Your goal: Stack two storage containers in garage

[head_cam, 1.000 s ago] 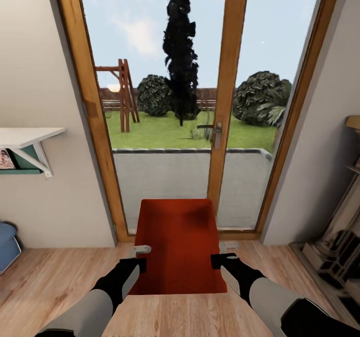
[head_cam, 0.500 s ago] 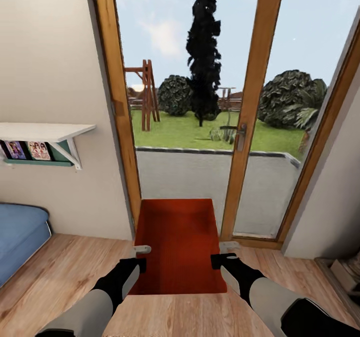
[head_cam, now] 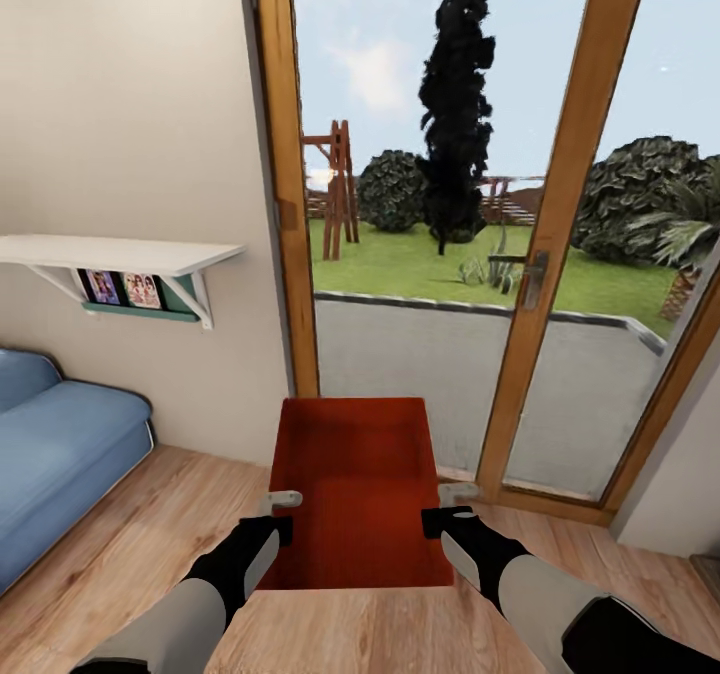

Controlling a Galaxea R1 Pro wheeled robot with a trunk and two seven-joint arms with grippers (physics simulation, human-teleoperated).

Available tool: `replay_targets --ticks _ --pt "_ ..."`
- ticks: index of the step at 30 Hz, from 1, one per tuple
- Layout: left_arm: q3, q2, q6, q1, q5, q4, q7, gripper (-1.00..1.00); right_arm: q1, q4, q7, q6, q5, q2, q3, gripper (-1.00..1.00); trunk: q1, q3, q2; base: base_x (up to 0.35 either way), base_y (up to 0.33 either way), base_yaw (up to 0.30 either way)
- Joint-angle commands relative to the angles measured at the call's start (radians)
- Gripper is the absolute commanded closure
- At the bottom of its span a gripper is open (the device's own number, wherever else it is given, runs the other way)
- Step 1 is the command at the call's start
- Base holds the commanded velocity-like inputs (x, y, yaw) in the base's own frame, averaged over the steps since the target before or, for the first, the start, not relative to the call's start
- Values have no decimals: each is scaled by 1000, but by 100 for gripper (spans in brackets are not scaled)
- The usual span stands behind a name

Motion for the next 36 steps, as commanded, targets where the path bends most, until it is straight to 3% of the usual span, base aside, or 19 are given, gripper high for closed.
replay_targets --ticks 1,36 --pt "5 3 9 0 -8 1 9 100 -1 -4 -7 -27 21 -6 -14 100 1 -2 -2 0 0 274" --pt "2 3 9 0 -8 1 9 100 -2 -4 -7 -27 21 -6 -14 100 1 -2 -2 0 0 274"
